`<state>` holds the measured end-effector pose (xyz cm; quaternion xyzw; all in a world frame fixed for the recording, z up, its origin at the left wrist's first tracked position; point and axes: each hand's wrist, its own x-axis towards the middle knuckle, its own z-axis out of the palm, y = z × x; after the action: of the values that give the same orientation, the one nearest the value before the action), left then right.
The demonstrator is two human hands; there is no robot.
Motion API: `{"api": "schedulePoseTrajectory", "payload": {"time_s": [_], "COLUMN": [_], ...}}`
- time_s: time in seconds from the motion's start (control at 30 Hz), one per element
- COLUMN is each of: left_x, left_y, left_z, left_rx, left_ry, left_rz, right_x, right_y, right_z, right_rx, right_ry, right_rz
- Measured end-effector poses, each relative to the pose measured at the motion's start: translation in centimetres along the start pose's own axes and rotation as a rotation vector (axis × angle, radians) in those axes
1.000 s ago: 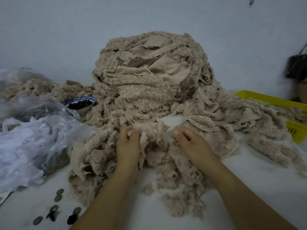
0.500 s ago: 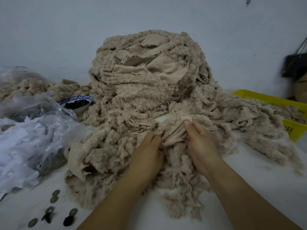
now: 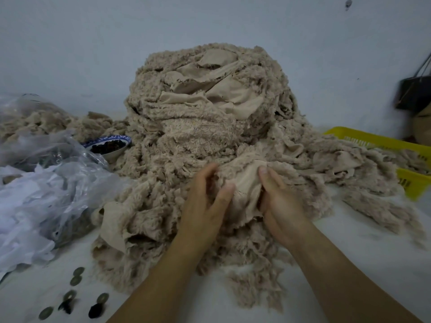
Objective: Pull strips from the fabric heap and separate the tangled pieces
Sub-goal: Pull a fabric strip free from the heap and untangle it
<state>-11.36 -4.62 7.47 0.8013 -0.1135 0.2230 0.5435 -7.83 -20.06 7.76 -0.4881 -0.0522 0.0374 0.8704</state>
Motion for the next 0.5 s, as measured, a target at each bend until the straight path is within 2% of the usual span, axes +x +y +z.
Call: {"api": "schedulePoseTrajectory", "payload": {"time_s": [0.07,0.1,0.23,0.3,0.4,0.5], "left_x": [0.08,0.11,0.07,-0.01,-0.21,0.34], "left_y": [-0.19,-0.32,-0.28,-0.14,-0.58,-0.84], "left_z": [0.25,0.42,0.23,0.27,0.8,0.44], "left_rx": [0.165,0.169,-0.165,-0.223,-0.148,-0.024], "left_ry": [-0.05,-0.058,-0.073,-0.131,-0.247,-0.217], "left_rz": [0.014,0.012,-0.16,-0.206,-0.234,-0.288], "right_x": [-0.11,-0.18,-0.13,-0.34,-0.7,-0.65], "right_y": [0.02,-0.07,-0.33,-0.26,0.05,-0.64], "right_z": [0.24,0.34,0.36,0.66,1.02,0.91], "right_rx": [-0.039,-0.048,-0.02,-0.012,-0.046,-0.055], "right_ry": [-0.036,-0.046,0.005,-0.01,-0.057,-0.011], "right_rz": [-0.006,-0.006,0.011,0.008,0.008,-0.025]}}
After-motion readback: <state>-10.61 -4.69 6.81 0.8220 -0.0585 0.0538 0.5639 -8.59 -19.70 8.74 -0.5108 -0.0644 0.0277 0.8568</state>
